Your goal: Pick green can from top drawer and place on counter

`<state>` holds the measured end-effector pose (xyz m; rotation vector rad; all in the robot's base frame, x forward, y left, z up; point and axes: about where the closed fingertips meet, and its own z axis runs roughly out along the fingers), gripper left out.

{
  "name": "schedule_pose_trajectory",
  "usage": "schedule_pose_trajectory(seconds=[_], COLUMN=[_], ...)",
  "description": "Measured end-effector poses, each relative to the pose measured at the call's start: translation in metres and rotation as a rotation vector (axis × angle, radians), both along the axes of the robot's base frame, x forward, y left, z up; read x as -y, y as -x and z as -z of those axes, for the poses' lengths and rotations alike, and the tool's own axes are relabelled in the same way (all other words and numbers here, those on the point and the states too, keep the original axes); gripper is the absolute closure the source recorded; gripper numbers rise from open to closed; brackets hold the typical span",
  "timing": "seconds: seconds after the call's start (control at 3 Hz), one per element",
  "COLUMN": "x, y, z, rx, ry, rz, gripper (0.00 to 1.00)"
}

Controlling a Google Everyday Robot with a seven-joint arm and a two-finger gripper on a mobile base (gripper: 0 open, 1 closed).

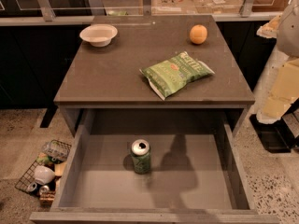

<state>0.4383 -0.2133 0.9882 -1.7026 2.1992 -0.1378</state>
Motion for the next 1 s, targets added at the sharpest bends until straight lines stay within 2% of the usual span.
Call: schedule_pose_trajectory(seconds=[0.33, 0.67, 1.0], x=[0.000, 0.011, 0.040], y=[0.000, -0.007, -0.016], z=[0.000, 0.010, 0.044], rx=[0.000, 0.004, 0.015], ry=[0.000, -0.086, -0.236], rz=[0.000, 0.022, 0.040], gripper=[0.00, 0.00, 0.00])
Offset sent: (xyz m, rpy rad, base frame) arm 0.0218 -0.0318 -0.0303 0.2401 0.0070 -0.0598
